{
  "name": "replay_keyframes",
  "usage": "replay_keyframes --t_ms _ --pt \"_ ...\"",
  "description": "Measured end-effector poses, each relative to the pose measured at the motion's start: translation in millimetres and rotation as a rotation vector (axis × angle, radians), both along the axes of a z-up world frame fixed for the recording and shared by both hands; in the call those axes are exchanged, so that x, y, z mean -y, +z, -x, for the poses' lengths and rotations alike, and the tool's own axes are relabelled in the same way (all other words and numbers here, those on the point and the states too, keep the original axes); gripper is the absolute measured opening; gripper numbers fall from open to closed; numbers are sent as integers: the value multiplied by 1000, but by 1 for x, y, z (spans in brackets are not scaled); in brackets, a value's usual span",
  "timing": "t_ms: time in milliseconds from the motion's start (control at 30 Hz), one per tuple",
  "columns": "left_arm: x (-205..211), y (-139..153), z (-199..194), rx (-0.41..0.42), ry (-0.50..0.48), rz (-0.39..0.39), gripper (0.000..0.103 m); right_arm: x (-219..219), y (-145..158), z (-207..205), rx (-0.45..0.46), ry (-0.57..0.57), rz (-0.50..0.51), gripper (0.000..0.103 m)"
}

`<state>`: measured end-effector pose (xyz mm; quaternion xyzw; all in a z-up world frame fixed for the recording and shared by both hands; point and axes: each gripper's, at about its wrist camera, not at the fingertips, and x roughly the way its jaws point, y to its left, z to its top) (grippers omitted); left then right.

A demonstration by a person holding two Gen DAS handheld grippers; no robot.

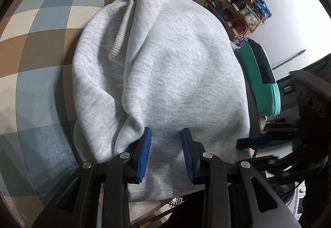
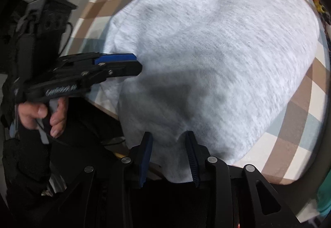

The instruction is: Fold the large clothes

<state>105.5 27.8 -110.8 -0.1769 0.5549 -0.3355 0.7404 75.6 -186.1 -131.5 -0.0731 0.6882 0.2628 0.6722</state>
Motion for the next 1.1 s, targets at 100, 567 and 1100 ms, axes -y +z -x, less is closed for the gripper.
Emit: replay_keyframes --t_ms 100,567,1100 --pt "3 1 2 16 1 -19 25 18 26 2 17 22 -96 30" --pt "9 2 -1 12 12 -45 25 0 -6 -130 291 -139 173 37" --pt "16 5 -2 20 -2 -62 25 -66 -23 -165 174 3 137 36"
